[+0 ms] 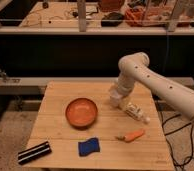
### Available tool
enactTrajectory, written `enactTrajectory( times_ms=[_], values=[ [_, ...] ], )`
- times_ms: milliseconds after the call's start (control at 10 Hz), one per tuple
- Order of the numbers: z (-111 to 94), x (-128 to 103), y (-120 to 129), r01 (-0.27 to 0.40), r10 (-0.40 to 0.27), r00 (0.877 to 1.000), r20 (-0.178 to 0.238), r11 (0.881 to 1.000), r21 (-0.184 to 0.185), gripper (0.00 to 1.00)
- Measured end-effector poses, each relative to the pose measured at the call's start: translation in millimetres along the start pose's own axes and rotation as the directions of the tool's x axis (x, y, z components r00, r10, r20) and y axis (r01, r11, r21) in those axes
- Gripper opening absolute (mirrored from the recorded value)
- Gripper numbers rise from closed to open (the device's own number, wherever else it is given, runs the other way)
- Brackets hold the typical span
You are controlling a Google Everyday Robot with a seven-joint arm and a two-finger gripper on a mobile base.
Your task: Move the arm in a circular motion
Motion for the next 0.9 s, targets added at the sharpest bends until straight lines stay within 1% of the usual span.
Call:
enactTrajectory(
  times_ms=[200, 300, 400, 500, 600, 700, 800, 900],
  values=[
    [-2.9, 39.2, 17.4, -0.068, 0.068, 0.997, -0.018, 0.998, 0.003, 0.8],
    [-7.1, 66.2, 35.8, -0.117, 0.117, 0.992, -0.034, 0.993, 0.002, 0.8],
    [-11.9, 83.9, 53.6, -0.152, 0.152, 0.987, -0.05, 0.988, 0.002, 0.8],
    [-15.6, 92.4, 72.4, -0.18, 0.179, 0.982, -0.062, 0.984, -0.004, 0.8],
    [-20.3, 95.8, 93.0, -0.203, 0.202, 0.976, -0.075, 0.979, -0.002, 0.8],
    [-24.3, 93.8, 113.7, -0.222, 0.221, 0.971, -0.086, 0.975, 0.002, 0.8],
    [-26.4, 87.1, 130.3, -0.223, 0.223, 0.971, -0.09, 0.975, 0.008, 0.8],
    [-28.9, 74.0, 148.9, -0.213, 0.213, 0.972, -0.095, 0.977, 0.013, 0.8]
  ],
)
